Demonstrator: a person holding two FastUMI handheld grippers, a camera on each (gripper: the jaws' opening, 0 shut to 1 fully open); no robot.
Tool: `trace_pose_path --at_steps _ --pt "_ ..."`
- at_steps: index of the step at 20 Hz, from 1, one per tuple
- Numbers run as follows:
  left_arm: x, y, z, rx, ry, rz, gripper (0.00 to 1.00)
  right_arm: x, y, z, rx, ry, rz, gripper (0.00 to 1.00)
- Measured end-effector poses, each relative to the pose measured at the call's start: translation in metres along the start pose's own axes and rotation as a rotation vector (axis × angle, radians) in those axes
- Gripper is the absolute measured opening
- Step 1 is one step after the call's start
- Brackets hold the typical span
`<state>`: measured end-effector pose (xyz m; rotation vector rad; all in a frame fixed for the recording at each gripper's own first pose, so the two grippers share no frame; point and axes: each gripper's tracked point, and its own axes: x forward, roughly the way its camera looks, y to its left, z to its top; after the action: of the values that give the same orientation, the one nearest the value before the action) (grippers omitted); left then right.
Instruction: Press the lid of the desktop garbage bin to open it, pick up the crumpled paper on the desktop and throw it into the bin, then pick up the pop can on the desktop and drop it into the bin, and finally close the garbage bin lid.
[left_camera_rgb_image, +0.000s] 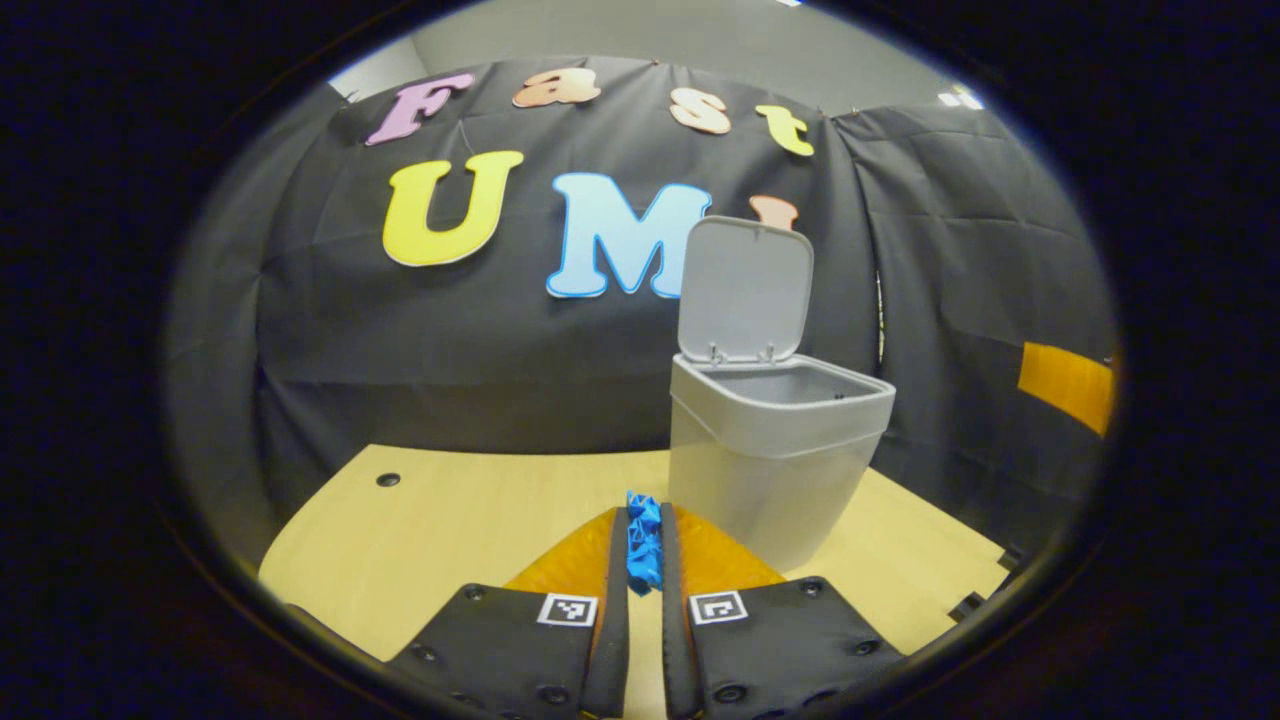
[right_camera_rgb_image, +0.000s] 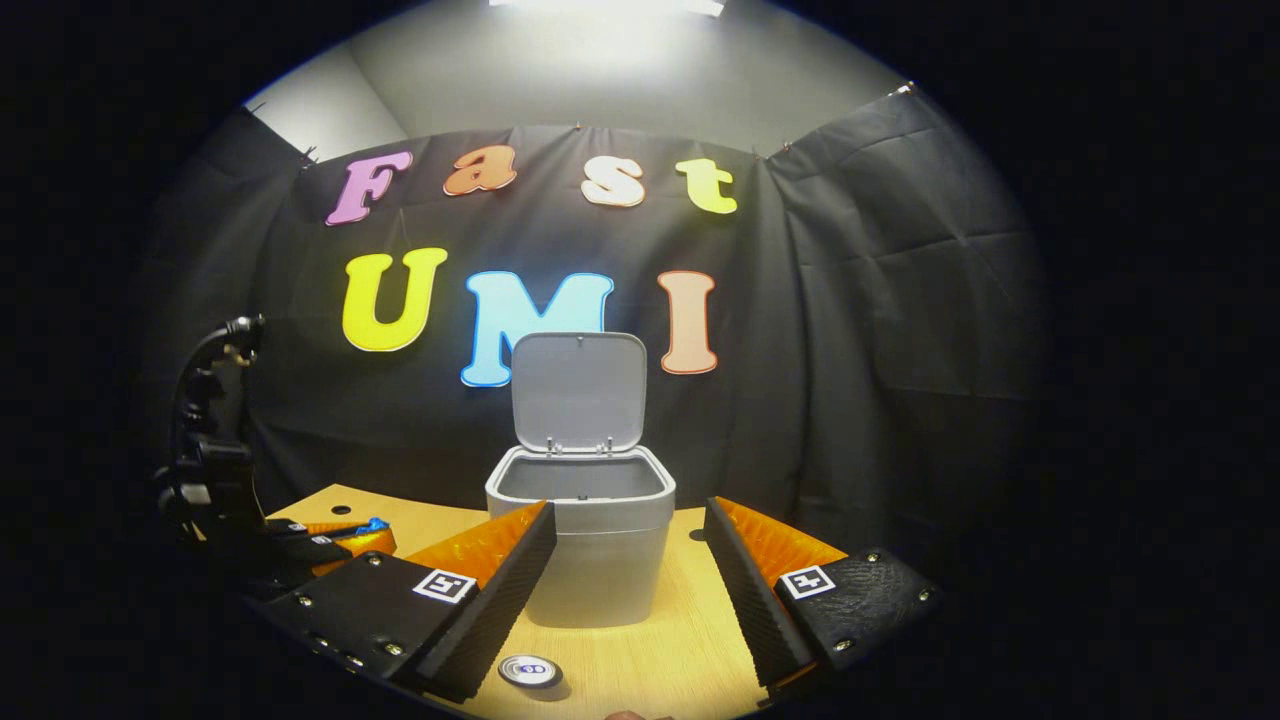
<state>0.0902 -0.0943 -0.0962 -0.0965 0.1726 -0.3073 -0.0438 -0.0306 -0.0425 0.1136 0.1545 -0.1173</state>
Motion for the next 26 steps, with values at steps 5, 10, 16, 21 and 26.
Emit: trace_pose_path --at_steps 5,10,16,21,26 --pt "0.029 -0.027 0.058 -0.048 -0.109 -0.063 0.19 0.003 -0.018 -0.002 -0.001 0.003 -0.054 0.95" --pt "0.064 -0.059 0.103 -0.043 -0.197 -0.133 0.22 0.009 -0.034 -0.01 0.002 0.027 -0.11 0.95" --pt "0.112 -0.092 0.11 -0.002 -0.186 -0.189 0.22 0.012 -0.053 -0.014 -0.035 0.042 -0.182 0.95" --pt "0.145 -0.104 0.092 0.034 -0.126 -0.184 0.22 0.016 -0.051 -0.023 -0.07 0.063 -0.177 0.95" --pt "0.161 -0.105 0.081 0.035 -0.08 -0.156 0.22 0.019 -0.058 -0.023 -0.064 0.067 -0.191 0.95"
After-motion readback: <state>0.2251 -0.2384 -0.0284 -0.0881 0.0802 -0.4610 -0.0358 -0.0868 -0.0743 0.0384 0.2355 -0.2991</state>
